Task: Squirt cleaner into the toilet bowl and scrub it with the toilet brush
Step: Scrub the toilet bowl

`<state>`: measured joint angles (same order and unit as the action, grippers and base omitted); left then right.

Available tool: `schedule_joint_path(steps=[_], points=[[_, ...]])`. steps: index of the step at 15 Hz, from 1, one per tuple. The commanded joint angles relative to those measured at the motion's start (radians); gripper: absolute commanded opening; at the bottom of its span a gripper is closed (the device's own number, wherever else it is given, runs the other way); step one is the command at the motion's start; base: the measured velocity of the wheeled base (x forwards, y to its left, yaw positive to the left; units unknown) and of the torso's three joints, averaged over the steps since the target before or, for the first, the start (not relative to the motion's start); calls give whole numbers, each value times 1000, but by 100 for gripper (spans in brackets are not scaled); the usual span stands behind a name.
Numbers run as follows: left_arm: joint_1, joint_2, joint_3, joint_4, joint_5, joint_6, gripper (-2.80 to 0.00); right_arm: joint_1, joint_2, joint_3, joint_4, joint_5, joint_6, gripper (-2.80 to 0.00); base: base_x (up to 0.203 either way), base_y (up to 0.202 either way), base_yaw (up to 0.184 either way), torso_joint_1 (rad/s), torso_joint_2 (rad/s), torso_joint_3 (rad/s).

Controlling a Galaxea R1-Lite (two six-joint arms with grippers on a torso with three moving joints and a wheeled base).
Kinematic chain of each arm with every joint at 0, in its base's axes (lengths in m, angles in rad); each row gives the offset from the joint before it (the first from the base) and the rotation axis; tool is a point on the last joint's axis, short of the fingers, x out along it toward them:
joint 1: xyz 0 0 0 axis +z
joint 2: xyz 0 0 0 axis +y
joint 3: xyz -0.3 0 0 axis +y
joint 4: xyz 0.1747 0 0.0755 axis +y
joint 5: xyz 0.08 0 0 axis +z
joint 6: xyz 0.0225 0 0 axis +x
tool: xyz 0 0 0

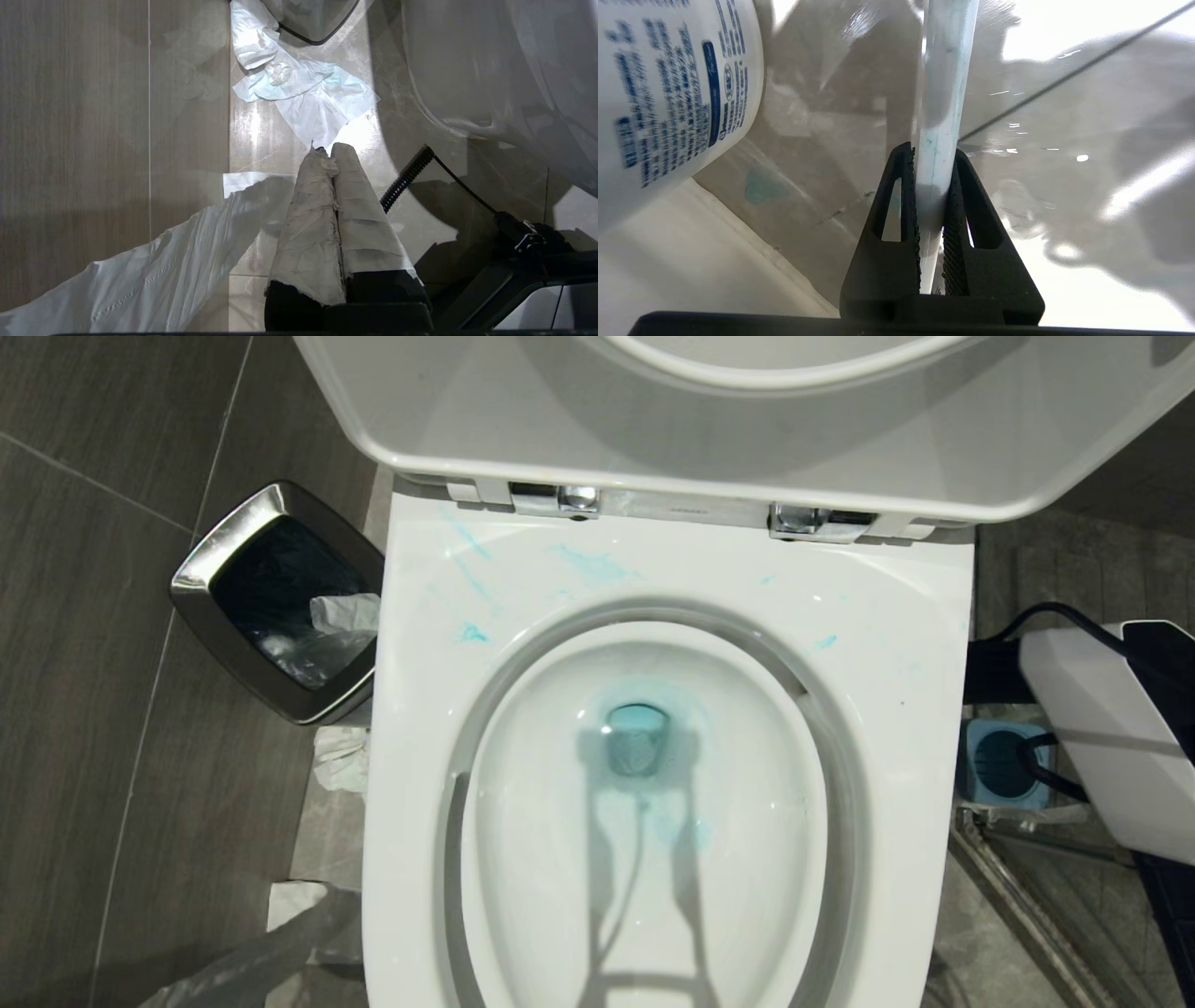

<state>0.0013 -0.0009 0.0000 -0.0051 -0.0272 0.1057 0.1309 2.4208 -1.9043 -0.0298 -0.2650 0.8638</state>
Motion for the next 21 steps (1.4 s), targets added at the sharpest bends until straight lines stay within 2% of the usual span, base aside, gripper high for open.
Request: schedule_joint_path(steps=[1,6,10,14,18,21], points=[[0,1,8,1,0,0,-280,-1,-66,47,-1,-9,3,-280,0,0,0,0,0,0],[0,1,8,1,3,-1,-280,-10,-234,245,-4,-25,3,-280,0,0,0,0,0,0],[0,1,8,1,3,-5,-280,-15,-371,324,-1,-37,-10,-280,0,0,0,0,0,0],[0,1,8,-1,9,-12,-280,-16,-524,434,11,-36,-88,-280,0,0,0,0,0,0],[0,1,8,1,9,-11,-280,-16,-726,544,79,-34,-192,-280,0,0,0,0,0,0],[0,1,8,-1,6,-11,-280,-15,-876,581,213,-32,-240,-280,0,0,0,0,0,0]])
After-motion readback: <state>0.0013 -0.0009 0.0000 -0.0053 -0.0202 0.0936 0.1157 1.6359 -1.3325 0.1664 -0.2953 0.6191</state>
